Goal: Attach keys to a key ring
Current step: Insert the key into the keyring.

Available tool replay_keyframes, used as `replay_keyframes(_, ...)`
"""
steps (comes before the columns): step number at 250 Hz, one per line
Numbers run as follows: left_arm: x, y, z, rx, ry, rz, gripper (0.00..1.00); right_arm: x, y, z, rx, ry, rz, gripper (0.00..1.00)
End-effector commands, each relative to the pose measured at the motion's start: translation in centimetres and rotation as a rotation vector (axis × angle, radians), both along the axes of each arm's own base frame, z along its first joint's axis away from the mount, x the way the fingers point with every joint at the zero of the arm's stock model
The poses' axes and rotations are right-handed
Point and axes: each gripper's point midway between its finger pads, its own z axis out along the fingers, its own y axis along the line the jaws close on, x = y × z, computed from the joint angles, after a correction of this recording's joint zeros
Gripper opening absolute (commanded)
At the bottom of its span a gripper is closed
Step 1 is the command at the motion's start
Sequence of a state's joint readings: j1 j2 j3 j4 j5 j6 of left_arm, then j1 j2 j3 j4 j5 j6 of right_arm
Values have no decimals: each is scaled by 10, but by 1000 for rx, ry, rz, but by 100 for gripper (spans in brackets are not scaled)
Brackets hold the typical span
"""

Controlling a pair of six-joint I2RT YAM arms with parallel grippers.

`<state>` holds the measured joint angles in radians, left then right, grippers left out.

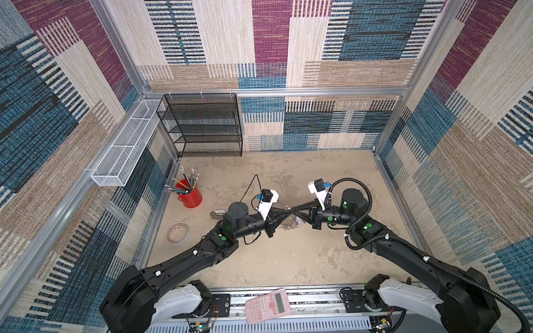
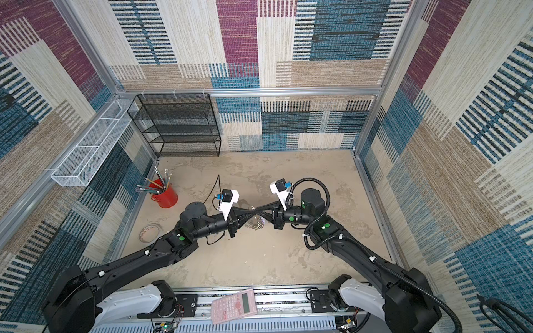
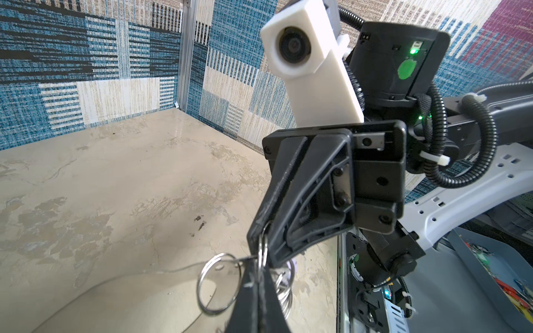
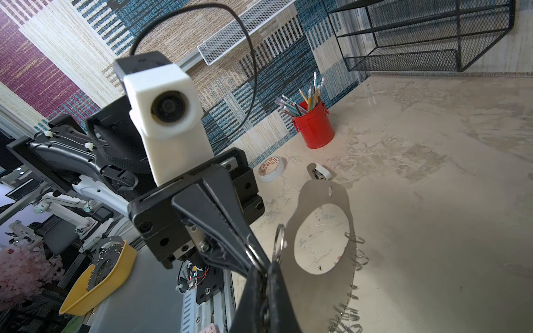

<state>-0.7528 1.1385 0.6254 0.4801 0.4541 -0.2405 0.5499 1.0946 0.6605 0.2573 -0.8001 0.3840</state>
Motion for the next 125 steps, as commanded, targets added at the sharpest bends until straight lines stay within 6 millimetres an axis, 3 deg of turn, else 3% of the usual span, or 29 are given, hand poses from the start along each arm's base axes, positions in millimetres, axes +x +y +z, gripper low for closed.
replay_keyframes(1,-22,-7,15,1,-48,-129,2,-1,1,2,-8,-15,0,0)
replay_keyframes(125,-35,-2,0,159,1,-187,24,7,0,2,-27,-24,-43,0)
